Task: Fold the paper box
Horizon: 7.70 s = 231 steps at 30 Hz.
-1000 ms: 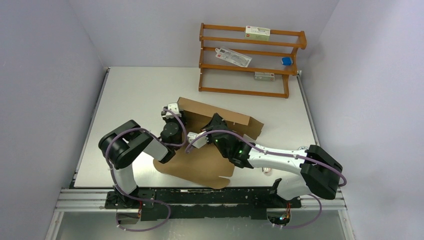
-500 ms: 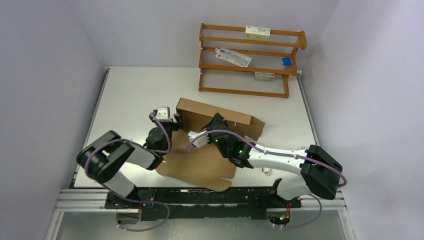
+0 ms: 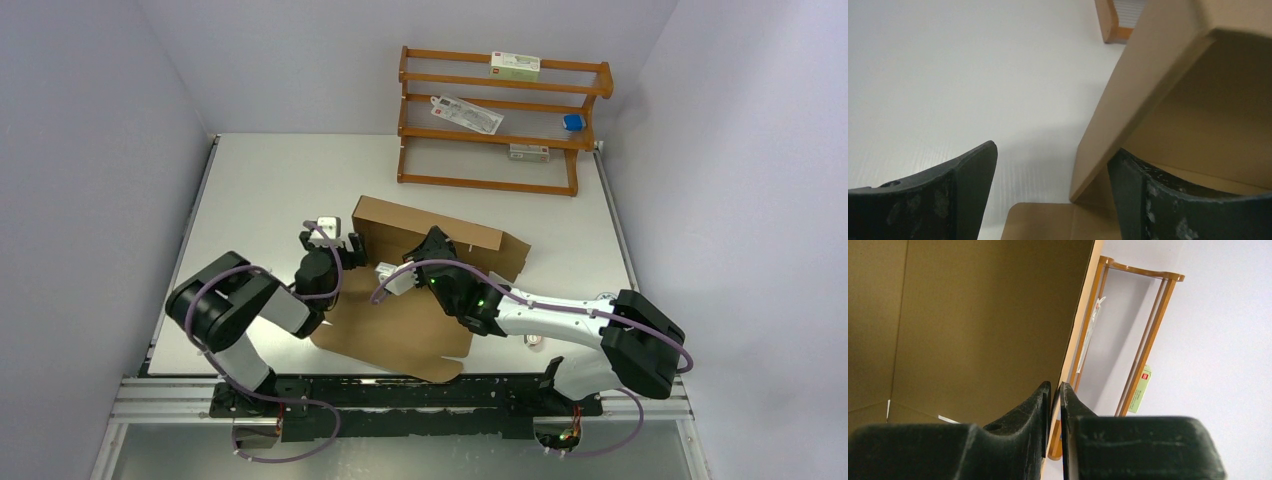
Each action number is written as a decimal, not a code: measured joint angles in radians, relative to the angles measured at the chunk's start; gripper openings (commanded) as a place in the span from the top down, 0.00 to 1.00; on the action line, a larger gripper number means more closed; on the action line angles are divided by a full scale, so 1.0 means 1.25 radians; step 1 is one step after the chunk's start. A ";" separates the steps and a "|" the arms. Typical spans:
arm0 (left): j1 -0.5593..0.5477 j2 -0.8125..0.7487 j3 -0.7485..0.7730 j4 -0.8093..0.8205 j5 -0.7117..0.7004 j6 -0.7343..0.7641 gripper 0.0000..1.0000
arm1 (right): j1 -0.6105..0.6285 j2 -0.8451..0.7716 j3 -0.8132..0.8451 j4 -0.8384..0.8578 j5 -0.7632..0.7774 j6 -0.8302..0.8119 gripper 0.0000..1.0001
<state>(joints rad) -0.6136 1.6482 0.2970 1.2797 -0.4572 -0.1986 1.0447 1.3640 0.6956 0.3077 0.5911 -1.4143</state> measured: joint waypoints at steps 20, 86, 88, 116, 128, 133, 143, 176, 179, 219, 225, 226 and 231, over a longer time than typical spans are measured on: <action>0.013 -0.020 -0.016 0.046 0.073 -0.026 0.18 | 0.000 -0.010 0.071 -0.099 -0.004 0.136 0.45; 0.046 0.109 0.148 -0.080 0.095 -0.006 0.64 | 0.028 0.021 0.102 -0.178 0.132 0.232 0.74; 0.043 0.109 0.149 -0.085 0.088 -0.005 0.73 | 0.028 0.021 0.102 -0.178 0.130 0.231 0.77; -0.069 0.042 0.143 -0.166 -0.127 0.021 0.36 | 0.042 -0.018 0.109 -0.209 0.107 0.296 0.64; -0.071 -0.327 0.091 -0.421 -0.033 -0.043 0.10 | -0.007 -0.168 0.102 -0.167 0.090 0.532 0.41; -0.069 -0.476 0.096 -0.576 0.028 -0.081 0.04 | -0.087 -0.199 0.124 -0.206 0.062 0.702 0.32; 0.049 -0.548 0.226 -0.817 0.120 -0.142 0.03 | -0.286 -0.156 0.263 -0.370 -0.061 1.009 0.30; 0.232 -0.283 0.327 -0.785 0.498 -0.251 0.13 | -0.429 -0.057 0.236 -0.428 -0.250 1.404 0.37; 0.232 -0.279 0.327 -0.779 0.503 -0.252 0.13 | -0.433 -0.074 0.226 -0.424 -0.248 1.413 0.36; 0.233 -0.338 0.262 -0.751 0.556 -0.273 0.18 | -0.506 -0.084 0.067 -0.139 -0.561 1.686 0.64; 0.233 -0.362 0.251 -0.766 0.555 -0.273 0.18 | -0.515 -0.092 0.027 -0.086 -0.608 1.730 0.66; 0.233 -0.366 0.249 -0.768 0.555 -0.273 0.19 | -0.518 -0.096 0.020 -0.077 -0.614 1.737 0.66; 0.233 -0.382 0.234 -0.771 0.551 -0.273 0.17 | -0.532 -0.102 -0.004 -0.049 -0.645 1.762 0.64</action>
<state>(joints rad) -0.3222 1.1702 0.5900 0.3164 0.2310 -0.5396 0.3801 1.2362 0.6907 0.2470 -0.2157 0.7883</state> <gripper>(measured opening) 0.818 0.346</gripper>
